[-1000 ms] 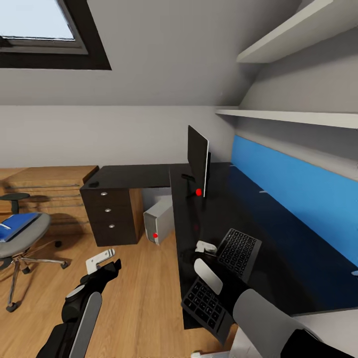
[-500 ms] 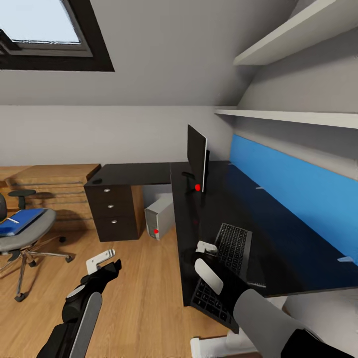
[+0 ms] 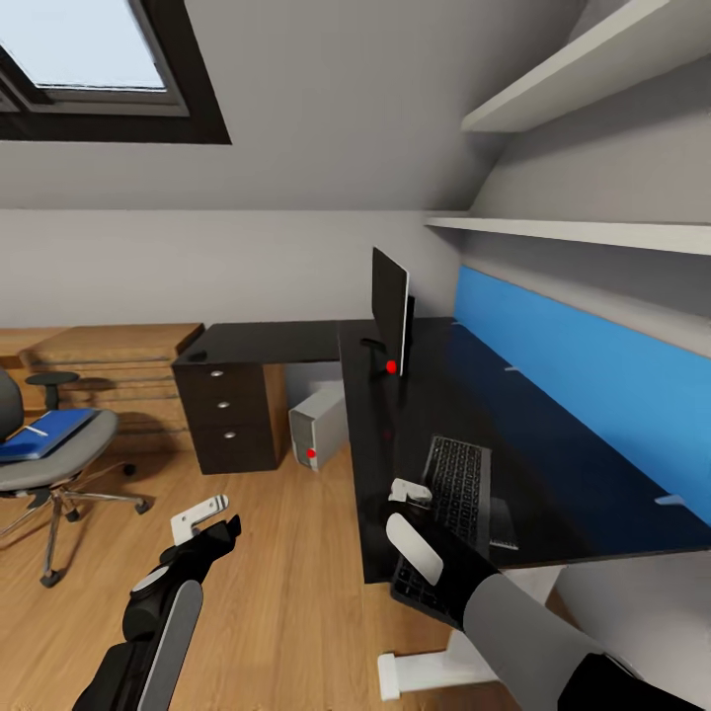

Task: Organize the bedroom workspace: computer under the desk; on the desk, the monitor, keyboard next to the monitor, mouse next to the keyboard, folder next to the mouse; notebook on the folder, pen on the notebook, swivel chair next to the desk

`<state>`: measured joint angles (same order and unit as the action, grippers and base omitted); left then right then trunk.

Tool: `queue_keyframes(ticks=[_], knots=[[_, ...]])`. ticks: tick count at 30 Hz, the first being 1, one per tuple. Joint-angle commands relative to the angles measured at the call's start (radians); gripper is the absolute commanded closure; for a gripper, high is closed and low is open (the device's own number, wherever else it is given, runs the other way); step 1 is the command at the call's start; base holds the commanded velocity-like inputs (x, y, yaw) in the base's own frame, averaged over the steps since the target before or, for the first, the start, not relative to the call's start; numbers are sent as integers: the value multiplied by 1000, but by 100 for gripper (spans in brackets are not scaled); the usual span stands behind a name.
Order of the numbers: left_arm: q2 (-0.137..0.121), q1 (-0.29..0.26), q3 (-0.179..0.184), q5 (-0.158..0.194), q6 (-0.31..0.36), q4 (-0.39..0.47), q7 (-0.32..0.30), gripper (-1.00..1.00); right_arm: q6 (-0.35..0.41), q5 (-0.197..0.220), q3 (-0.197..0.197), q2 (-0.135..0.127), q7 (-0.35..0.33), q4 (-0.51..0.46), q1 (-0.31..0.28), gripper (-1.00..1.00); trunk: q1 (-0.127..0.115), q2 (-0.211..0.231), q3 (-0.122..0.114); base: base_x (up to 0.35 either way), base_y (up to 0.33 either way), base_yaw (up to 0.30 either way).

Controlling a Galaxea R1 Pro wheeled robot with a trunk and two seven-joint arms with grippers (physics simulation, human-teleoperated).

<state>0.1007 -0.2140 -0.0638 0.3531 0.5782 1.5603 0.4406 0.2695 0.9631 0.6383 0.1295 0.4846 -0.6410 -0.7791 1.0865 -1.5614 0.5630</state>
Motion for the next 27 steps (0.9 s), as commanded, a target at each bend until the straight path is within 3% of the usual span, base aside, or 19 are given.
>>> queue_keyframes(ticks=[1, 19, 27], knots=[[1, -1, -1, 11, 3, 1, 7, -100, 7, 22, 3, -1, 11, 0, 0, -100, 0, -1, 1, -151, 0, 0], [1, -1, -1, 11, 2, 1, 7, -100, 7, 20, 4, 0, 12, 0, 0, -100, 0, -1, 1, -157, -2, 0], [-1, -1, -1, 9, 1, -14, 9, -100, 7, 20, 4, -1, 12, 0, 0, -100, 0, -1, 1, -9, -176, 0]])
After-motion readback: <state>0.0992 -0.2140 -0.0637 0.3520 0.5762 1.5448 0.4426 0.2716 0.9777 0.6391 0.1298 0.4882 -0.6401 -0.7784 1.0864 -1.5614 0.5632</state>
